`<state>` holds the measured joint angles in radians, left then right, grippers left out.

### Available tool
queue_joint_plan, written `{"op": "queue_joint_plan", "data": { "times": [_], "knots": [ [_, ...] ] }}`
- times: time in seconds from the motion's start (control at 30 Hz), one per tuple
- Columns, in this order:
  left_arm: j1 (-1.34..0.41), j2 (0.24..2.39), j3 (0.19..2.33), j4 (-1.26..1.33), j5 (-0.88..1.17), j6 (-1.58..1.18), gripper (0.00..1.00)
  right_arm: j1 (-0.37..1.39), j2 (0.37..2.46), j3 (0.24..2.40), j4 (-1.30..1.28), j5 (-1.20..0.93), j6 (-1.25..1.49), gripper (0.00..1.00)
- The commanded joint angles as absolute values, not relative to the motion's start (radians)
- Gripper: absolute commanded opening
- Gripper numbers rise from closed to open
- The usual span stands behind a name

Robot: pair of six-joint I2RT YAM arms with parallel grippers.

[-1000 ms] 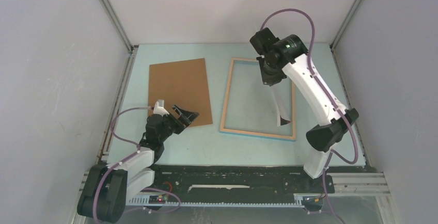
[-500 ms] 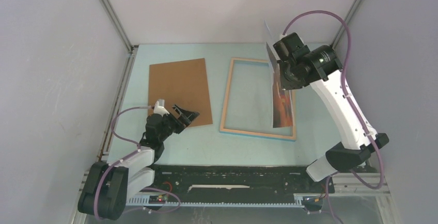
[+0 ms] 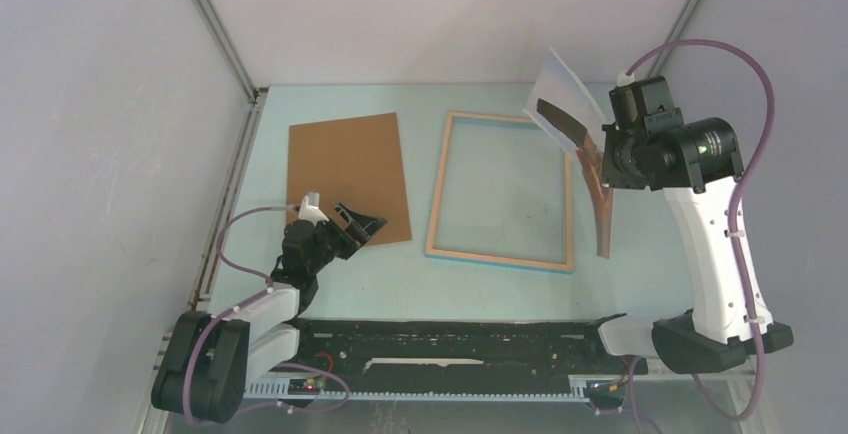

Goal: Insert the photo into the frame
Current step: Turn over the photo from the photo frame.

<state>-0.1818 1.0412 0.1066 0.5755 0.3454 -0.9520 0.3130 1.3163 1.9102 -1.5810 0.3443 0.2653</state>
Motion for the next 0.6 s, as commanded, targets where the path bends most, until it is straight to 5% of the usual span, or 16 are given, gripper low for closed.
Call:
{"op": "queue_joint_plan", "data": {
  "times": [0.0,0.23,0.57],
  "knots": [
    [-0.176,1.040,0.161,0.623,0.358,-0.950,1.00,0.337,1.355,1.900,-1.564,0.299,0.234,0.00],
    [-0.175,1.030,0.156,0.621,0.358,-0.949,1.00,0.425,1.451,1.854,-1.425,0.140,0.274,0.00],
    [-0.171,1.051,0.165,0.617,0.371,-0.951,1.00,0.530,1.876,1.978,-1.312,0.016,0.329,0.00]
  ]
}}
